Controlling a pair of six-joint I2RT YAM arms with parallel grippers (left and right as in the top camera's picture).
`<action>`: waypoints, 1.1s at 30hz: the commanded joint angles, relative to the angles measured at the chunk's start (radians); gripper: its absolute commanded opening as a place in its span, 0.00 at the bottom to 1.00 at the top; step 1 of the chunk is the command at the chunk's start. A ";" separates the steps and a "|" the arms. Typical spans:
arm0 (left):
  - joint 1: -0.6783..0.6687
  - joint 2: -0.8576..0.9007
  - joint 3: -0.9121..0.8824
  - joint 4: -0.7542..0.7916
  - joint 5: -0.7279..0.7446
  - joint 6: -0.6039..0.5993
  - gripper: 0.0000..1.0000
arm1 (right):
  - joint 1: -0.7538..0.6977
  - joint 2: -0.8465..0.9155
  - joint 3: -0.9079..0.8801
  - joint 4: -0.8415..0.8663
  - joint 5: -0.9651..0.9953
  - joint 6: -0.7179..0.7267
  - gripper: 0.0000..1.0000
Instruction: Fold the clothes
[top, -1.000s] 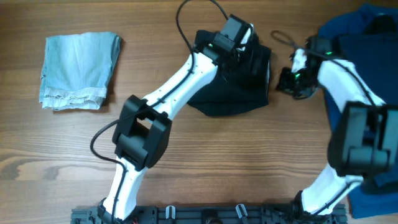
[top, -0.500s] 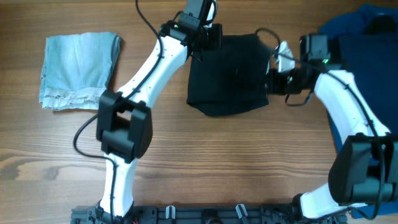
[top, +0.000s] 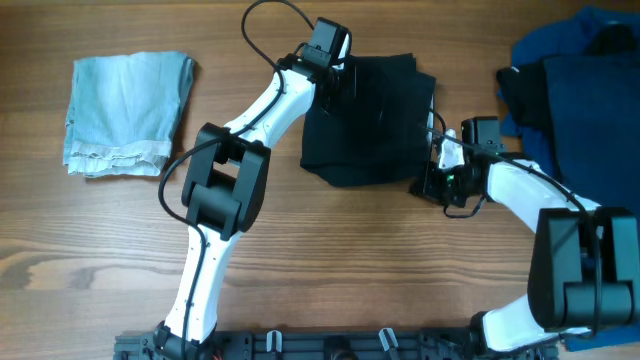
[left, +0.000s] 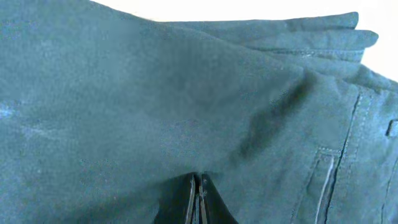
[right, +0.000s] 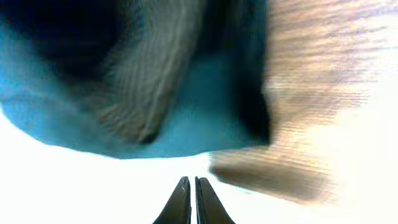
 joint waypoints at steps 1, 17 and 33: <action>0.006 -0.124 0.031 -0.004 -0.006 0.028 0.04 | 0.002 -0.116 0.132 -0.068 -0.124 -0.051 0.04; 0.012 -0.029 0.031 0.177 -0.003 0.077 0.04 | 0.011 0.120 0.188 0.208 -0.038 -0.042 0.04; 0.070 0.027 0.066 0.249 -0.006 0.078 0.04 | 0.011 0.182 0.156 0.113 0.169 -0.092 0.04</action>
